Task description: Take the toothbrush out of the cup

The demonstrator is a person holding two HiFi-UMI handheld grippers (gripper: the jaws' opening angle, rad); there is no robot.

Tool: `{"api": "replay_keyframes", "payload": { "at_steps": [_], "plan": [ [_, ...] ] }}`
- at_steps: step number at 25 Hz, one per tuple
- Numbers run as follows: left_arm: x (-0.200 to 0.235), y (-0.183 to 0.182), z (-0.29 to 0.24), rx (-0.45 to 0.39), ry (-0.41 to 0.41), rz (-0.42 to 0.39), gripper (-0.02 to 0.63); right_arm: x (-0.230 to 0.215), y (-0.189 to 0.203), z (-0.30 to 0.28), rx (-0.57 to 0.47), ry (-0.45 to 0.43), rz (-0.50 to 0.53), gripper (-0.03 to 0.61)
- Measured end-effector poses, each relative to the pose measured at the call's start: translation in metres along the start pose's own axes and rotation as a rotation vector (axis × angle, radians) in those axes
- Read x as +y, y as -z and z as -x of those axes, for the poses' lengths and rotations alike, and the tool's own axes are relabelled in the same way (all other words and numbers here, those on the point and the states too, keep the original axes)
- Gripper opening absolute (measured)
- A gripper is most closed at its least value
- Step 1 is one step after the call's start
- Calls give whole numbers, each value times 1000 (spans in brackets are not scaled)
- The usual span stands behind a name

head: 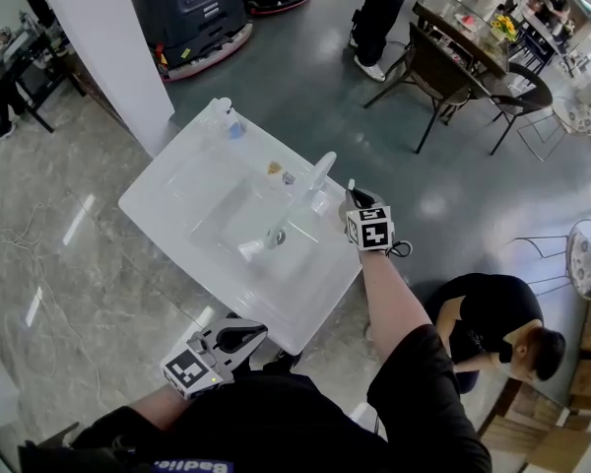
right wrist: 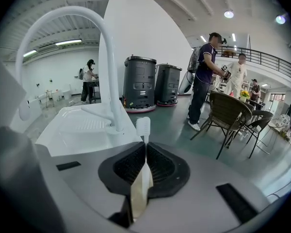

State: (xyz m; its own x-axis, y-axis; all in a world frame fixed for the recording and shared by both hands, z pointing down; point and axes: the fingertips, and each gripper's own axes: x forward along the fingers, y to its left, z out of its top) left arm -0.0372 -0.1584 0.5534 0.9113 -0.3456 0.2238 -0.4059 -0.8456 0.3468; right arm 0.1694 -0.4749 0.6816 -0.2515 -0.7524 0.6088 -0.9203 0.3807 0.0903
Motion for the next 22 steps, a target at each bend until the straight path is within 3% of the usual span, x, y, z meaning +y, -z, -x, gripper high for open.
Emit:
{"api": "replay_keyframes", "payload": {
  "at_steps": [22],
  "plan": [
    [-33, -18, -9, 4, 57, -86, 9, -6, -52, 104, -226, -23, -72, 20]
  ]
}}
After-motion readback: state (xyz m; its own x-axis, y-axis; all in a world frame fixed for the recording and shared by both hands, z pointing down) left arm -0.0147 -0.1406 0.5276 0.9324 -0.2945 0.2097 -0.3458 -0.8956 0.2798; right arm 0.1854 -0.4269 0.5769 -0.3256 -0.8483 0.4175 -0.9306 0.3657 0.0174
